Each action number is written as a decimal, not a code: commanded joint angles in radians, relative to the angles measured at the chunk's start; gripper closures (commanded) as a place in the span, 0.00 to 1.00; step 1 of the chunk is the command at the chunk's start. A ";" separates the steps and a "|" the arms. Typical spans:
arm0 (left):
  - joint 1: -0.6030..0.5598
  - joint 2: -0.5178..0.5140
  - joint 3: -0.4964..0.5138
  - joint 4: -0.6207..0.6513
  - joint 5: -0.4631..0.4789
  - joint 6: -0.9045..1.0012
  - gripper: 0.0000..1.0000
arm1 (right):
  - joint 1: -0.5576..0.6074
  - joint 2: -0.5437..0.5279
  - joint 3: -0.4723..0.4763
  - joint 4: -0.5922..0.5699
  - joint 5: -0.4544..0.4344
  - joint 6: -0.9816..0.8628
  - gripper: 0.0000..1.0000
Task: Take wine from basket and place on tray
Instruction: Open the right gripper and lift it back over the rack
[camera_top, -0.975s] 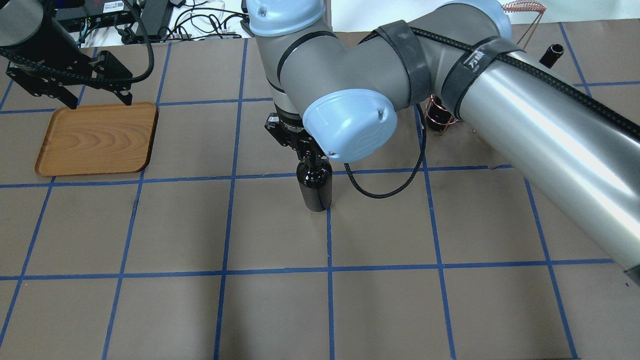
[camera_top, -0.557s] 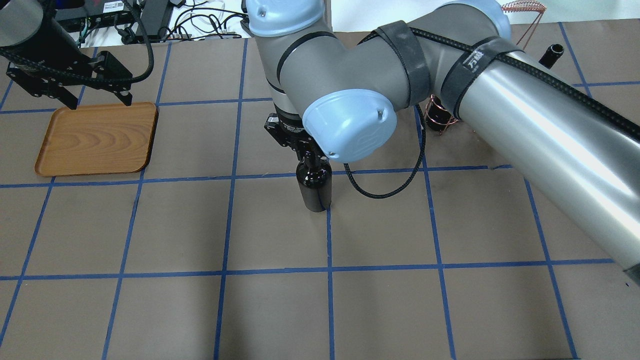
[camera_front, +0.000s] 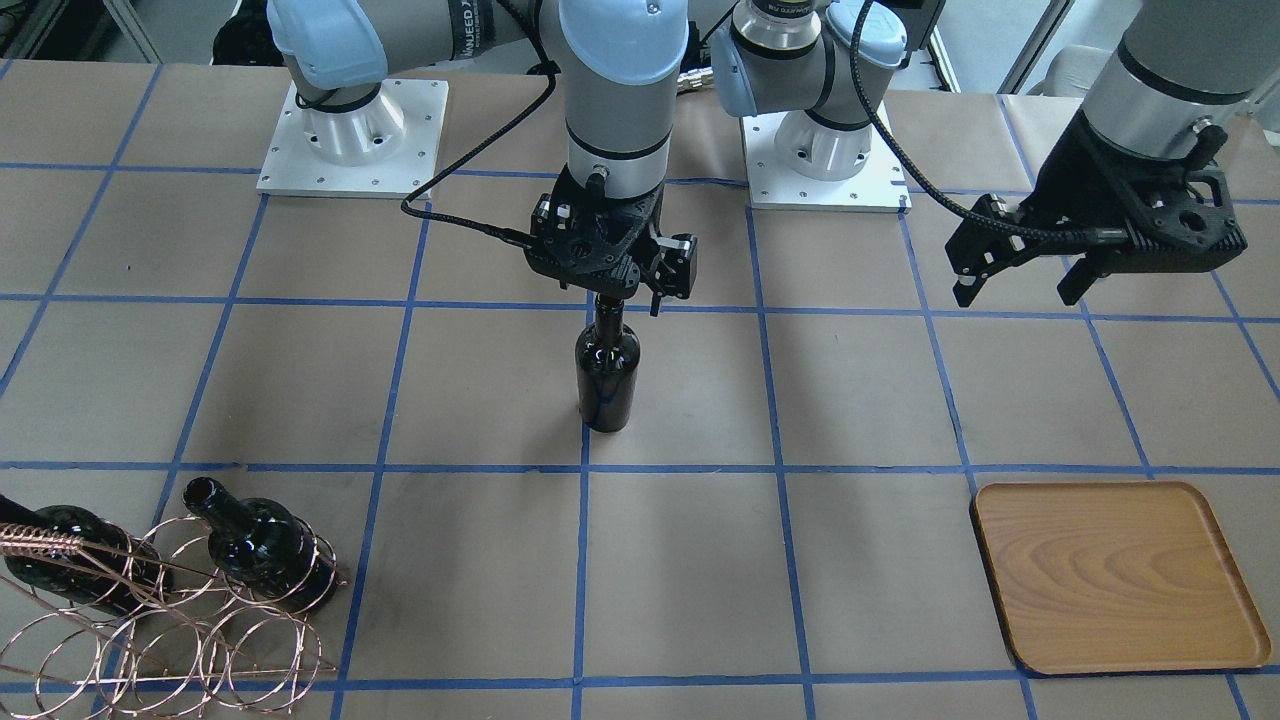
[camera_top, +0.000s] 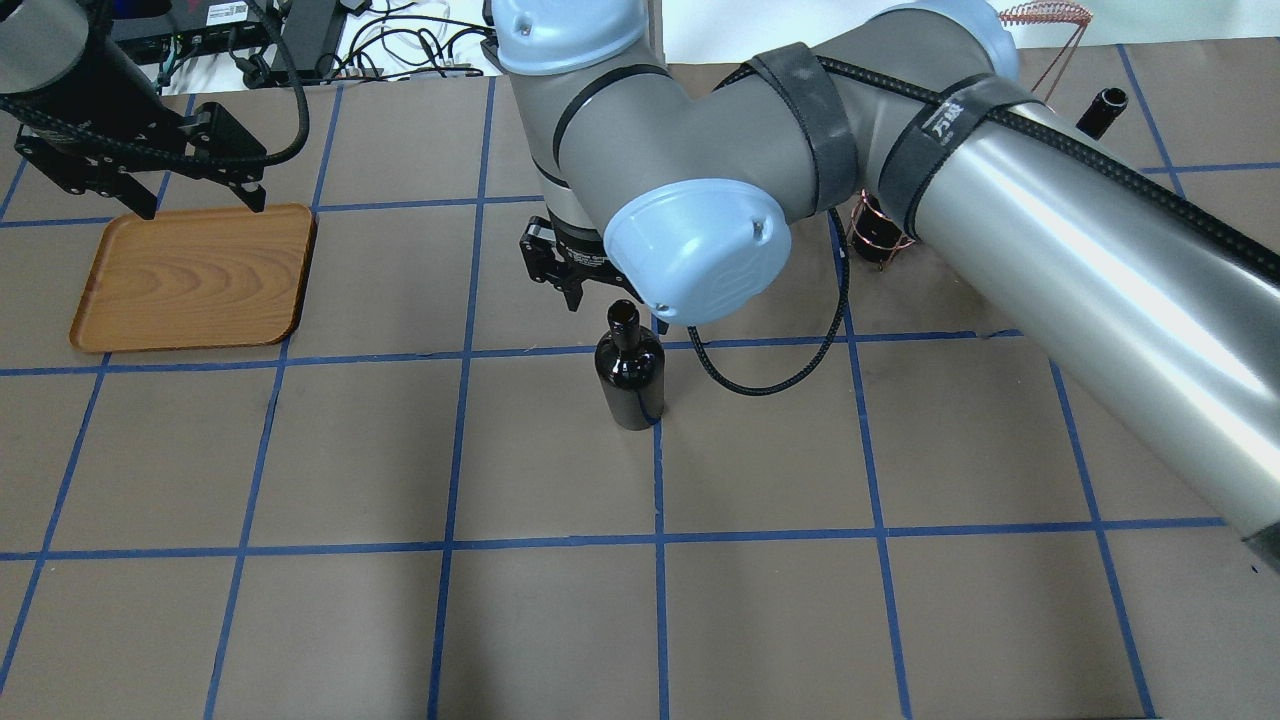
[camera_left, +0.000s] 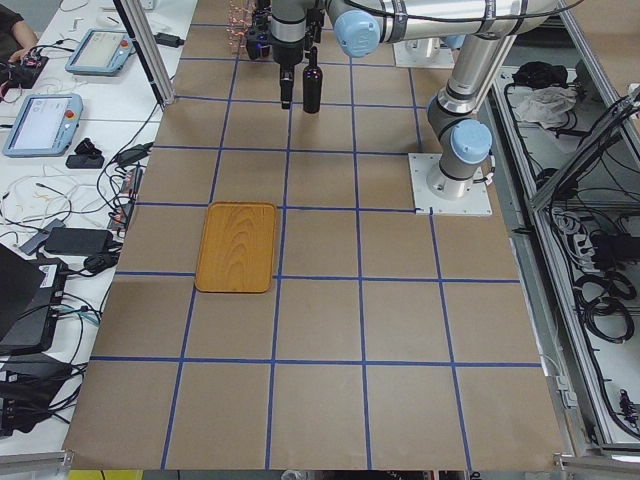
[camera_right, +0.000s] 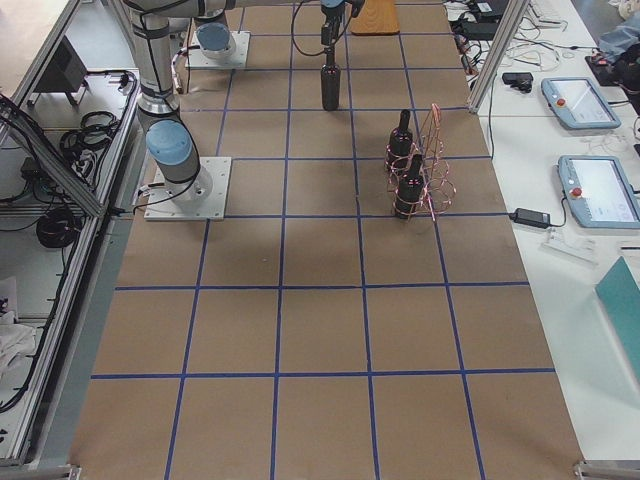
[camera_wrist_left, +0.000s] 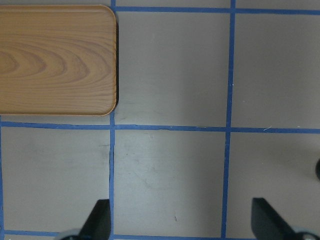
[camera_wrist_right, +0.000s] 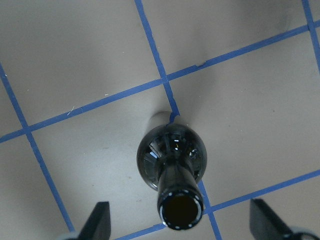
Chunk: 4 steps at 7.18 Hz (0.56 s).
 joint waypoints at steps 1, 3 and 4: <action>-0.006 0.001 -0.002 -0.002 -0.002 -0.002 0.00 | -0.036 -0.027 -0.015 -0.005 -0.007 -0.124 0.00; -0.015 -0.016 0.000 0.004 -0.020 0.000 0.00 | -0.230 -0.116 -0.015 0.056 -0.038 -0.393 0.00; -0.035 -0.017 -0.002 0.001 -0.023 0.000 0.00 | -0.344 -0.147 -0.014 0.088 -0.038 -0.559 0.00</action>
